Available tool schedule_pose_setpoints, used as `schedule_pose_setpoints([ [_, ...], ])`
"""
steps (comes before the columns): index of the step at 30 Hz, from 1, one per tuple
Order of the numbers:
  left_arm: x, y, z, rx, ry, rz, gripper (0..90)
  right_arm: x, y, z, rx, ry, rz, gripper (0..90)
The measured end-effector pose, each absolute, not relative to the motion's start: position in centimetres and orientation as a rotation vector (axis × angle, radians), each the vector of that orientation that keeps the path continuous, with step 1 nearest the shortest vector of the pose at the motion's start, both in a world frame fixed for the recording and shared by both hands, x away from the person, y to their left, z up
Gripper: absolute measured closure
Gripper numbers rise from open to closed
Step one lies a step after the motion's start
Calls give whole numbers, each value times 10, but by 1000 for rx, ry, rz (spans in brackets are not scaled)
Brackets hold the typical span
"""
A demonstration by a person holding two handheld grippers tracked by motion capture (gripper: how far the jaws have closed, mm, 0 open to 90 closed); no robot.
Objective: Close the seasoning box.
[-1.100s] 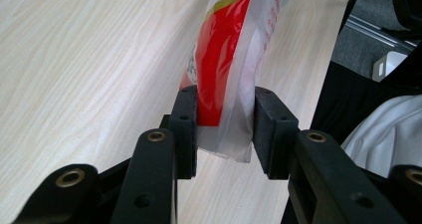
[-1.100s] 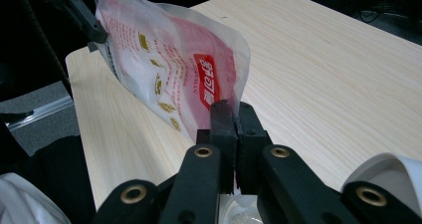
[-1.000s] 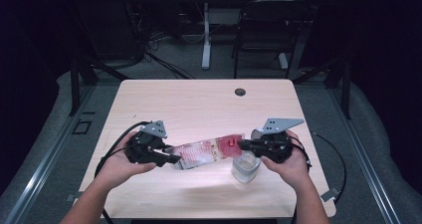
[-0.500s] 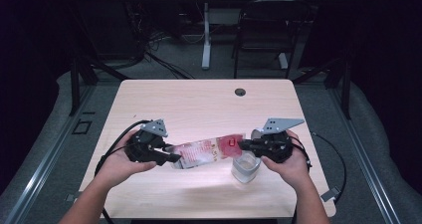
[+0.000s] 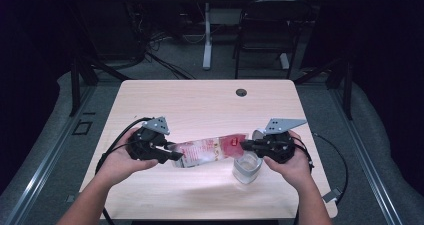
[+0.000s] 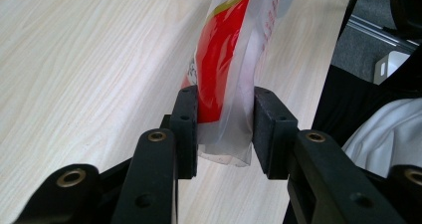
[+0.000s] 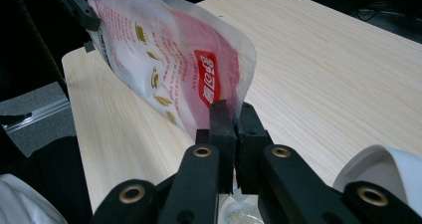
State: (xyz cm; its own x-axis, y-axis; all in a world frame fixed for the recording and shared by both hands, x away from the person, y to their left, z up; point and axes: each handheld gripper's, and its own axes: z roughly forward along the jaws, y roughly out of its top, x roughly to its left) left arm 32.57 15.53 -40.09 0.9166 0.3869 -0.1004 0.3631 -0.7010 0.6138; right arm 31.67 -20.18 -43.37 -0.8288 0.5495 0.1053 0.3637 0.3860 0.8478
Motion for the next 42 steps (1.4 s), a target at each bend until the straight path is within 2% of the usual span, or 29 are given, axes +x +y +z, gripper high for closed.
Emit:
schedule_pose_setpoints([
  [42,335,146,-382,2413,510,55,673,320,-209,-438,855,2443,1406,898],
])
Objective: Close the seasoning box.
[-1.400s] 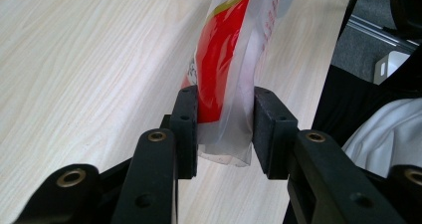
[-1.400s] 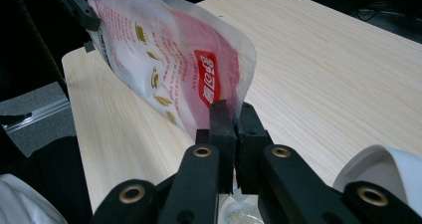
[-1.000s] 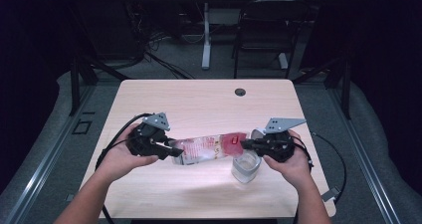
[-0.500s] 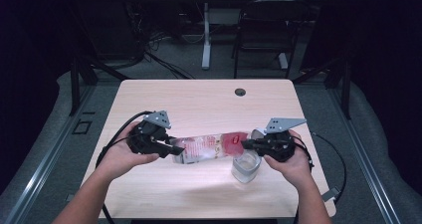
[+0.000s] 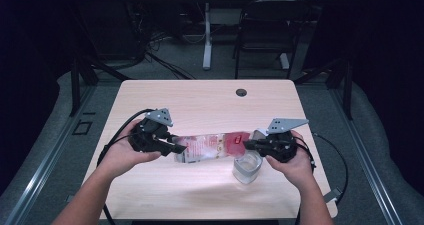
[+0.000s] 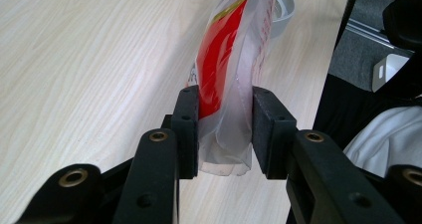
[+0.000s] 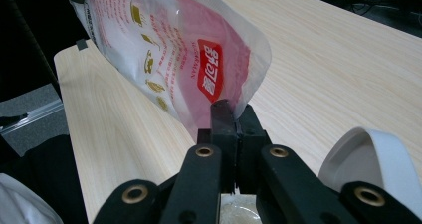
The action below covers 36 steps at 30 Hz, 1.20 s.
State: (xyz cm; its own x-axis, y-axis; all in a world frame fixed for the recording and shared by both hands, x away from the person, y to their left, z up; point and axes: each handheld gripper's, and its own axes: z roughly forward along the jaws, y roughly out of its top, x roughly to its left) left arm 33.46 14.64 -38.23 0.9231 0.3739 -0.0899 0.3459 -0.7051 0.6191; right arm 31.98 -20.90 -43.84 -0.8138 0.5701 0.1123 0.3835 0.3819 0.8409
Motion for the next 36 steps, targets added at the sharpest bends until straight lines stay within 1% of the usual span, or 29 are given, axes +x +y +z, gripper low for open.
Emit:
schedule_pose_setpoints([
  [18,338,136,-372,2450,487,83,676,320,-214,-438,880,2431,1404,896],
  [36,340,129,-366,2449,472,94,681,318,-219,-436,895,2423,1391,893],
])
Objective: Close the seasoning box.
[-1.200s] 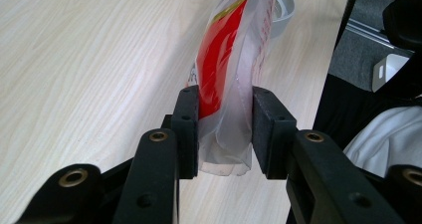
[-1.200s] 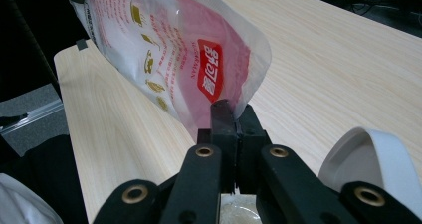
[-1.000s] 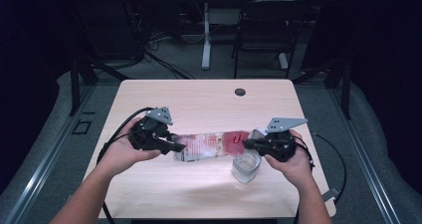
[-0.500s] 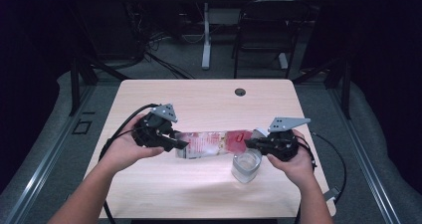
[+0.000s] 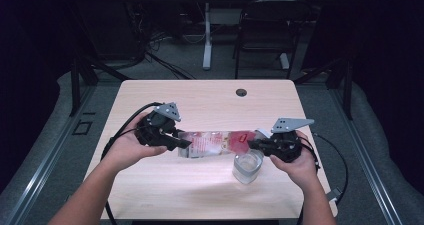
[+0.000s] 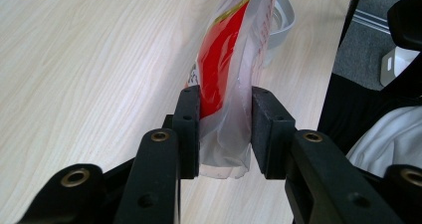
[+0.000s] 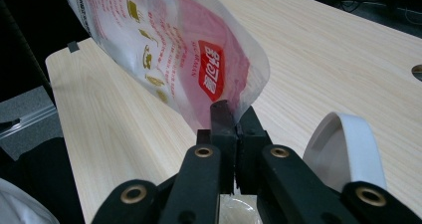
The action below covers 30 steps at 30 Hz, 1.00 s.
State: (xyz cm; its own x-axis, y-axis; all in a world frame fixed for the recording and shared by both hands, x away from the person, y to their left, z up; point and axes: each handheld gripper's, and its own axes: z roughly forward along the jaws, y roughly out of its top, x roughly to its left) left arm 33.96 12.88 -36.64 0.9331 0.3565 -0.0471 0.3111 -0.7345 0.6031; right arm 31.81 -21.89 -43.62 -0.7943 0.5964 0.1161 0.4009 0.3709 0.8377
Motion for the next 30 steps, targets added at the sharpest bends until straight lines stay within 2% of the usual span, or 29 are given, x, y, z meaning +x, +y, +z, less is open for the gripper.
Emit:
schedule_pose_setpoints([
  [30,338,114,-353,2441,421,103,688,310,-228,-433,913,2407,1369,884],
])
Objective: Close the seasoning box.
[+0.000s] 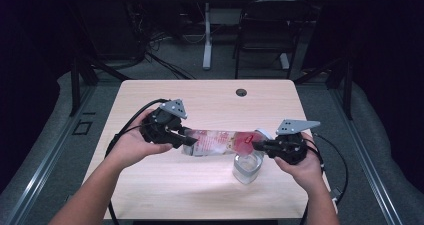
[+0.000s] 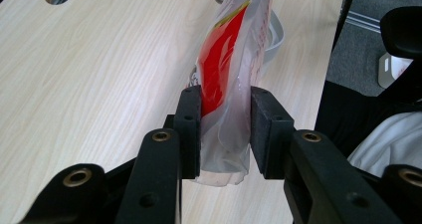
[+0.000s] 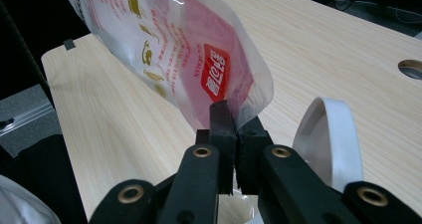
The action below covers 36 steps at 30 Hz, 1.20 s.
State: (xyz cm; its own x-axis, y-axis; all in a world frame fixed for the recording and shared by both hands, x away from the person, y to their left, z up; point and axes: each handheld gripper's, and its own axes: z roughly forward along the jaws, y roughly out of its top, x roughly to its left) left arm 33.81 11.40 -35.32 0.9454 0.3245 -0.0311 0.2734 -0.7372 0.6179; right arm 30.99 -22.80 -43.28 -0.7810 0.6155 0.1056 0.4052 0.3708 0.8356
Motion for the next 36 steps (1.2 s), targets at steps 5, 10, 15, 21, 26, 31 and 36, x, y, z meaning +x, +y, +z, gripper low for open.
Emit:
schedule_pose_setpoints([
  [5,337,111,-350,2444,406,104,689,308,-229,-433,915,2407,1353,880],
  [10,336,109,-347,2446,393,106,693,307,-229,-433,923,2403,1354,880],
  [15,337,109,-346,2445,393,103,695,307,-230,-434,922,2407,1362,881],
  [21,338,109,-346,2444,396,102,696,308,-229,-436,922,2406,1369,878],
  [26,339,108,-346,2442,394,100,697,308,-230,-436,925,2408,1368,877],
  [31,339,108,-347,2443,393,101,697,309,-230,-437,926,2407,1368,876],
  [36,340,108,-347,2442,395,100,698,308,-230,-437,926,2406,1371,876],
])
